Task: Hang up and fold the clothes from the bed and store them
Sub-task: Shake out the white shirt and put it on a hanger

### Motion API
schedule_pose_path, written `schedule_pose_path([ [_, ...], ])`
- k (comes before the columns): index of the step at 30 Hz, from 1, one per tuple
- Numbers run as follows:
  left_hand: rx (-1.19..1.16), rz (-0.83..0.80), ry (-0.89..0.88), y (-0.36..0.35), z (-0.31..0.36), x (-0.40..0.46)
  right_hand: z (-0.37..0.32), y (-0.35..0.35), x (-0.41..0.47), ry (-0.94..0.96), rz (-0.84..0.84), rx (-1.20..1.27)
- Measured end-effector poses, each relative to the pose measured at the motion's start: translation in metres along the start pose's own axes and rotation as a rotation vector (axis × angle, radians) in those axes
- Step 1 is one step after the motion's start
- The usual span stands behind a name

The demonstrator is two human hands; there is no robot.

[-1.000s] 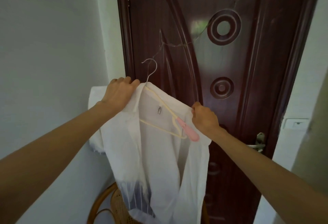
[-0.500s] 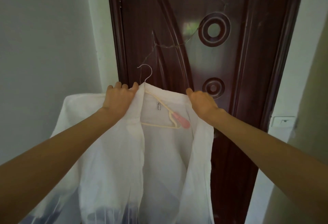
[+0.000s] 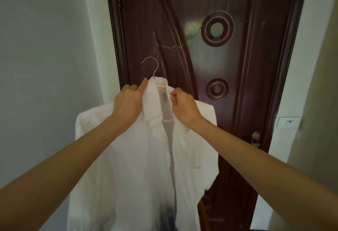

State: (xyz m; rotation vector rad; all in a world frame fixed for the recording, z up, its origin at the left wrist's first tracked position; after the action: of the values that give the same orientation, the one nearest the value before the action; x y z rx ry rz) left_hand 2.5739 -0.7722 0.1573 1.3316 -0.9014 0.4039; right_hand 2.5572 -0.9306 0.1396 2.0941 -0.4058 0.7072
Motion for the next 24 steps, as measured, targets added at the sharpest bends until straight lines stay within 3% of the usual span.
schedule_pose_path([
  [5, -0.144, 0.267, -0.125, 0.014, 0.005, -0.018, -0.005, 0.002, -0.008, 0.333, -0.154, -0.215],
  [8, -0.193, 0.335, -0.154, 0.011, -0.003, -0.028, -0.008, 0.028, -0.015, 0.53, 0.067, -0.338],
  [10, -0.207, 0.338, -0.155, 0.005, -0.009, -0.034, -0.002, 0.042, -0.012, 0.488, 0.197, -0.372],
  [16, -0.188, 0.398, -0.23, 0.007, -0.006, -0.047, 0.015, 0.021, -0.002, 0.318, -0.033, -0.349],
  [24, -0.152, 0.296, -0.209, 0.007, -0.025, -0.044, 0.044, 0.007, 0.005, 0.085, -0.067, 0.08],
])
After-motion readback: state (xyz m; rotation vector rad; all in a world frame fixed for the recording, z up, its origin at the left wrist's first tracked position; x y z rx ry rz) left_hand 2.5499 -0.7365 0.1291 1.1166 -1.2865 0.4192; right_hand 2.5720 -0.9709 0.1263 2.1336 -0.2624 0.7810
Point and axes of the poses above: each hand's wrist, its own x-axis towards the middle knuckle, its own y-axis out of the back of the hand, z = x × y, the point moved 8 cm from there along x, towards the middle knuckle, and after that the axes turned 2 degrees about y, right-handed, at the moved point
